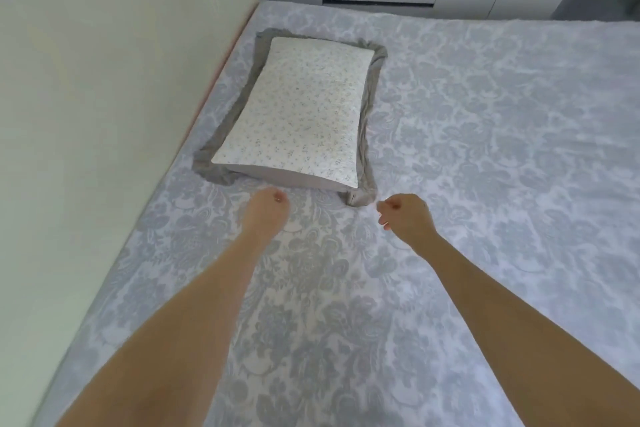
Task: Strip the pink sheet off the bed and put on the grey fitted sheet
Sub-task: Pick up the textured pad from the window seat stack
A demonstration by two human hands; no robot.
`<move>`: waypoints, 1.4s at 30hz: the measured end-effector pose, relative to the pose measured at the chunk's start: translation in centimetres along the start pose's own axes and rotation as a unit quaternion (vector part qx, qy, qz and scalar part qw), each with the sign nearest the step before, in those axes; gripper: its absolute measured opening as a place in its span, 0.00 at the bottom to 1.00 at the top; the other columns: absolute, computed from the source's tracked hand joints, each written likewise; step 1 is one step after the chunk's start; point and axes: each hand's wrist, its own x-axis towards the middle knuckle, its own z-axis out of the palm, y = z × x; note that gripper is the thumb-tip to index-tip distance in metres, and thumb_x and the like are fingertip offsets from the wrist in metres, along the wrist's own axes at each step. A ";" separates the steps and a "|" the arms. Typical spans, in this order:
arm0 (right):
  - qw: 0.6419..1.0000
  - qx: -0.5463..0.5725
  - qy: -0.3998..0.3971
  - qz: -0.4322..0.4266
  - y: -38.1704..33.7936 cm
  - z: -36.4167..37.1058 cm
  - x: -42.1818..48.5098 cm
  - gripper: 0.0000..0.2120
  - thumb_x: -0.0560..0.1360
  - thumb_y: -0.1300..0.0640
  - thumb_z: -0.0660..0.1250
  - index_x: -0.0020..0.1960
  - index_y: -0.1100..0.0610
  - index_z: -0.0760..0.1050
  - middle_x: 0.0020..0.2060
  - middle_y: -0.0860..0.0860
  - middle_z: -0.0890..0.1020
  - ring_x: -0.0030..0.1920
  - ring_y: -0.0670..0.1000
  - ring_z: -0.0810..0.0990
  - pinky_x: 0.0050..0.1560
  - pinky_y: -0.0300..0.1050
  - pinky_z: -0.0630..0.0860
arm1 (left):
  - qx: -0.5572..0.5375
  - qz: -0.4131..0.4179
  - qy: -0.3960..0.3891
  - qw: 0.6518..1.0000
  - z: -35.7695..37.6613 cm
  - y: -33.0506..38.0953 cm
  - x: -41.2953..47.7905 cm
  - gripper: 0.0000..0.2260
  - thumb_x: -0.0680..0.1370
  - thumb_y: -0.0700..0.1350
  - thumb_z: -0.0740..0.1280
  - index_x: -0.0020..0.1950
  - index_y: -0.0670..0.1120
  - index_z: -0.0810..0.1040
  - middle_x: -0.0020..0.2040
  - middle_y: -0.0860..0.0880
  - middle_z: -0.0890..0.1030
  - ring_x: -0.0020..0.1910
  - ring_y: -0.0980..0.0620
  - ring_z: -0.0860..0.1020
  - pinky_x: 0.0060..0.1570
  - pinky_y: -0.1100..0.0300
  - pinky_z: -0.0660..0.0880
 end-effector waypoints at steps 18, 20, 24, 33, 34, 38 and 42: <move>0.933 0.092 0.271 0.216 19.0 -21.4 -52.7 0.15 0.77 0.53 0.63 0.39 0.61 0.80 0.24 0.49 0.70 0.25 0.47 0.66 0.28 0.40 0.63 | -0.047 0.315 -0.322 0.891 10.5 20.6 -48.1 0.12 0.75 0.39 0.62 0.33 0.50 0.75 0.31 0.51 0.79 0.36 0.46 0.78 0.44 0.55 0.75; 0.916 0.093 0.301 0.250 22.2 -23.2 -58.9 0.14 0.77 0.53 0.63 0.36 0.57 0.79 0.25 0.49 0.70 0.26 0.47 0.67 0.29 0.40 0.64 | -0.037 0.347 -0.357 0.866 13.1 22.1 -55.0 0.12 0.75 0.39 0.62 0.32 0.50 0.75 0.31 0.51 0.79 0.34 0.47 0.77 0.44 0.56 0.74; 0.869 0.089 0.362 0.325 29.4 -26.2 -72.2 0.16 0.76 0.54 0.63 0.29 0.52 0.72 0.24 0.49 0.70 0.27 0.49 0.69 0.29 0.40 0.65 | -0.034 0.395 -0.429 0.811 18.5 24.4 -69.9 0.11 0.75 0.39 0.63 0.33 0.47 0.75 0.31 0.49 0.78 0.31 0.50 0.76 0.43 0.57 0.73; 0.724 0.129 0.498 0.459 42.9 -30.4 -96.7 0.14 0.76 0.54 0.63 0.36 0.61 0.79 0.24 0.49 0.70 0.29 0.52 0.69 0.28 0.41 0.63 | 0.005 0.476 -0.557 0.681 27.4 26.2 -99.1 0.08 0.74 0.40 0.63 0.36 0.48 0.76 0.30 0.49 0.78 0.26 0.52 0.73 0.30 0.64 0.69; 0.712 0.131 0.507 0.467 44.2 -30.9 -98.5 0.15 0.76 0.54 0.63 0.35 0.60 0.79 0.24 0.49 0.69 0.28 0.51 0.69 0.28 0.41 0.63 | 0.010 0.483 -0.569 0.666 28.4 26.5 -101.6 0.07 0.74 0.39 0.62 0.37 0.47 0.76 0.31 0.49 0.78 0.27 0.52 0.73 0.28 0.66 0.69; 0.657 0.130 0.545 0.505 49.2 -33.2 -104.6 0.21 0.75 0.55 0.63 0.24 0.53 0.65 0.19 0.47 0.66 0.23 0.47 0.65 0.25 0.40 0.61 | 0.025 0.492 -0.609 0.622 32.7 27.9 -110.9 0.04 0.74 0.38 0.64 0.41 0.43 0.76 0.30 0.47 0.76 0.26 0.53 0.72 0.19 0.73 0.64; 0.590 0.130 0.587 0.539 54.6 -36.7 -110.0 0.17 0.74 0.54 0.63 0.28 0.60 0.67 0.23 0.51 0.68 0.26 0.50 0.66 0.27 0.42 0.60 | 0.052 0.511 -0.624 0.589 38.2 30.1 -119.7 0.05 0.72 0.41 0.66 0.36 0.45 0.77 0.29 0.49 0.77 0.25 0.52 0.74 0.27 0.65 0.67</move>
